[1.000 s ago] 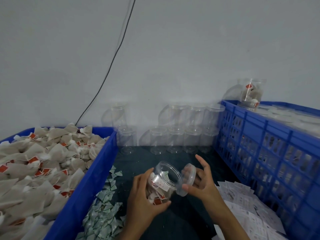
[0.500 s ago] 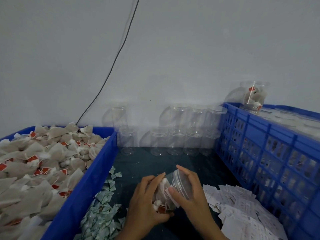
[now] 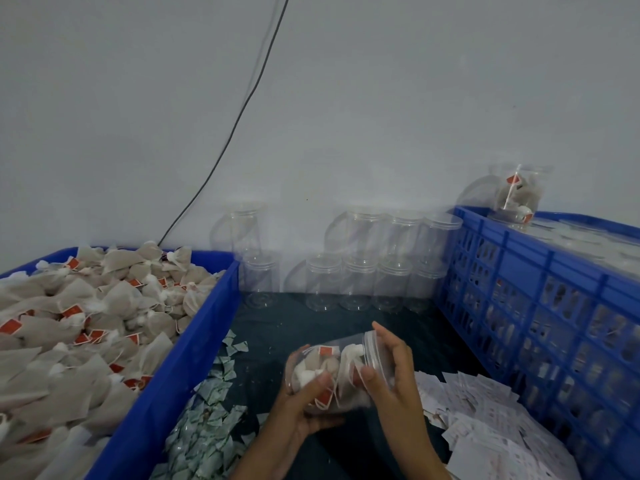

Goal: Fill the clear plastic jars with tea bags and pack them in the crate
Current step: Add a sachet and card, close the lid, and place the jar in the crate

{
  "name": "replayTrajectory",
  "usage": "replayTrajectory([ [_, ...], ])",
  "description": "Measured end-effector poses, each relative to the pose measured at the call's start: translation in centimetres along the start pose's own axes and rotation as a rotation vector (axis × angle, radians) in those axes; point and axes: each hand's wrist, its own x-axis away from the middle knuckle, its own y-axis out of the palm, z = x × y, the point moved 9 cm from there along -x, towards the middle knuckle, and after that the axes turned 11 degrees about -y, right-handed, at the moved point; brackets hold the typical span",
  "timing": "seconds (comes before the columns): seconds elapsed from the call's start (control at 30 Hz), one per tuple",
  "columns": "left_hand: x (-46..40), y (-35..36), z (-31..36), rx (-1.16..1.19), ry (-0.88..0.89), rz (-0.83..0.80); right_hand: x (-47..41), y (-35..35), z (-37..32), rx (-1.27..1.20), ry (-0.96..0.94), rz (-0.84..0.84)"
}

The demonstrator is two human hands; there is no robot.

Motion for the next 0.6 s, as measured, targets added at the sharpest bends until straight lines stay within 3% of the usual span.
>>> replayTrajectory([
  [0.13, 0.5, 0.5, -1.4, 0.027, -0.209, -0.046, -0.4, -0.1, -1.8, 0.106, -0.166, -0.052],
  [0.27, 0.7, 1.0, -1.9, -0.027, -0.245, -0.039, -0.9, -0.4, -2.1, 0.117, -0.236, -0.116],
  [0.37, 0.4, 0.8, -1.0, -0.051, -0.082, 0.031, -0.7, -1.2, -0.5, 0.043, -0.105, -0.014],
  [0.47, 1.0, 0.8, 1.3, -0.193, 0.194, 0.056, -0.5, -0.8, 2.5, -0.106, 0.176, 0.087],
  [0.53, 1.3, 0.4, 1.9, -0.205, 0.227, 0.082, -0.5, 0.0, 3.8, -0.156, 0.315, -0.004],
  [0.6, 1.0, -0.3, 1.6, -0.097, 0.149, 0.089, -0.3, 0.3, 3.6, -0.180, 0.324, -0.111],
])
